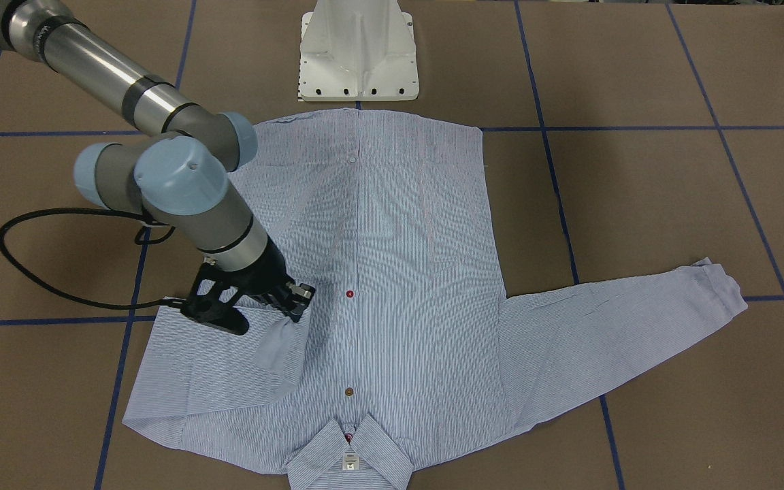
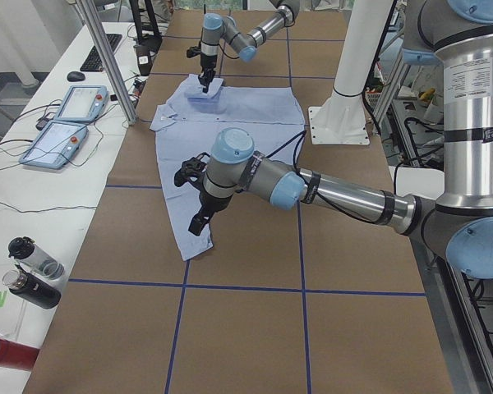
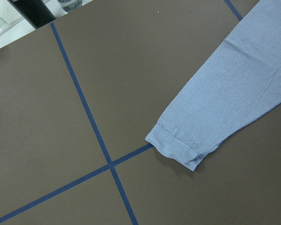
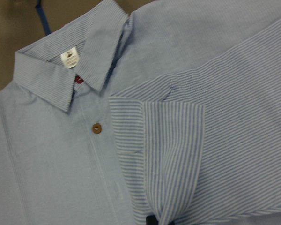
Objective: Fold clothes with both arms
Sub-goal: 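Carry the cuff with the right gripper across toward the collar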
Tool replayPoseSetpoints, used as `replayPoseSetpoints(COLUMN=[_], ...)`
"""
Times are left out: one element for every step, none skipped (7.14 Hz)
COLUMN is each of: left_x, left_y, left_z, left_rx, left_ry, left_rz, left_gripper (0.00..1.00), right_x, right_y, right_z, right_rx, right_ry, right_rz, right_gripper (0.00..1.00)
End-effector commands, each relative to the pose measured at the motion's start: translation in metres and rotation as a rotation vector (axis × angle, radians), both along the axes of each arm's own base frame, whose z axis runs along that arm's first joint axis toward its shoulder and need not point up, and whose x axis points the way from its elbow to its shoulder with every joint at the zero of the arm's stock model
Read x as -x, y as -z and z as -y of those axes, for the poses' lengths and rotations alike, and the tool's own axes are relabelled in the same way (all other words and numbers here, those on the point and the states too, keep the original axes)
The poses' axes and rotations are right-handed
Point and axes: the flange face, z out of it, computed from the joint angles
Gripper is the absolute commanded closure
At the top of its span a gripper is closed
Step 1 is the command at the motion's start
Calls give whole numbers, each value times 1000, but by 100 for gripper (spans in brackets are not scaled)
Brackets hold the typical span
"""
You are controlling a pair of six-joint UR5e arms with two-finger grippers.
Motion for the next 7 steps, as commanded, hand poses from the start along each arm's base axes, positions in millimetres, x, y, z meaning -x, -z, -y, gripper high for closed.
replayPoseSetpoints(left_x=[-1, -1, -1, -1, -1, -1, -1], left_y=[4, 4, 5, 5, 5, 5, 5], left_z=[-1, -1, 0, 0, 0, 0, 0], left_rx=[-8, -6, -7, -7, -9, -7, -9], left_ry=[-1, 0, 0, 0, 0, 0, -1], left_rz=[-1, -1, -1, -1, -1, -1, -1], left_gripper=[0, 0, 0, 0, 0, 0, 0], right_x=[39, 53, 58, 59, 64, 67, 69], right_y=[43, 51, 49, 51, 57, 60, 62], right_z=[-6, -9, -11, -12, -13, -13, -11], right_rx=[-35, -54, -54, -56, -64, -67, -66], right_ry=[-1, -2, 0, 2, -1, -5, -6], right_rz=[11, 20, 16, 18, 18, 16, 13], right_gripper=[100, 100, 100, 100, 100, 100, 100])
